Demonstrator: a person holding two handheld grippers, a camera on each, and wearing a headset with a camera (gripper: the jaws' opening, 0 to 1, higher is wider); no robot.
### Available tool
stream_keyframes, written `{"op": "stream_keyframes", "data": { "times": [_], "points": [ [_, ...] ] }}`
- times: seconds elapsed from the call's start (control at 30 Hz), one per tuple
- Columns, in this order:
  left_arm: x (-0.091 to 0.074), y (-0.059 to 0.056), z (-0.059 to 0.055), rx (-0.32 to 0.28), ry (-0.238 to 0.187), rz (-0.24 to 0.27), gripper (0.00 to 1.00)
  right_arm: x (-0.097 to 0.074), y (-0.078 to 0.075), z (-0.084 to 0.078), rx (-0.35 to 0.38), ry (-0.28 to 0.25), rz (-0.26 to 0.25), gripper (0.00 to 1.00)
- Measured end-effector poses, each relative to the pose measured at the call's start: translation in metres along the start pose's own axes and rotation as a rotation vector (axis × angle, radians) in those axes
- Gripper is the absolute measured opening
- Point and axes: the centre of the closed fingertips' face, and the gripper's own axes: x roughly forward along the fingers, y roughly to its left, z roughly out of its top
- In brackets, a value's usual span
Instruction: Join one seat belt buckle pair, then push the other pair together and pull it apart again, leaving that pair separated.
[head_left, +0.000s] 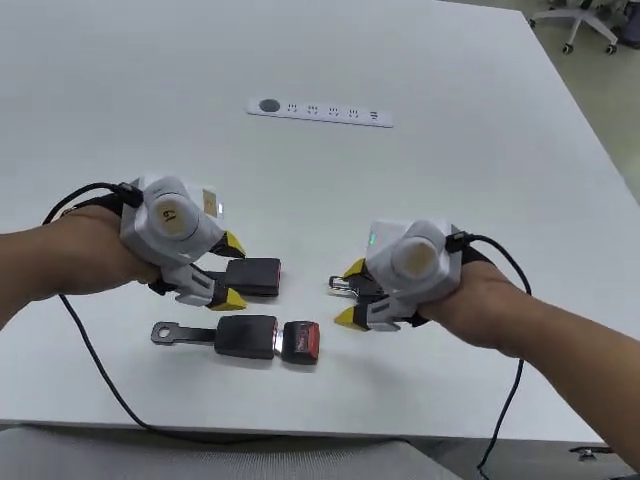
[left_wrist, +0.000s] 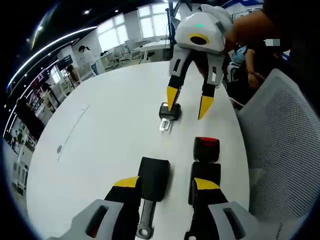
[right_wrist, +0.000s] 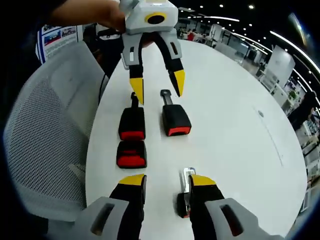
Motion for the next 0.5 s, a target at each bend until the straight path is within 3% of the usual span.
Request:
{"op": "stream_keyframes", "data": {
  "times": [0.07, 0.17, 0.5],
  "points": [
    [0.003, 0.004, 0.0, 0.005, 0.0, -0.006, 0.42, -0.002, -0.006, -0.003, 0.003, 0.001, -0.006, 0.31],
    [0.007, 0.005, -0.005, 0.026, 0.034, -0.015, 0.43, -0.003, -0.018, -0.01, -0.002, 0.01, -0.017, 0.31],
    [0.024, 0.023, -0.029, 0.026, 0.086, -0.028, 0.45, -0.004, -0.045, -0.031, -0.01, 0.045, -0.037, 0.33]
  ]
}}
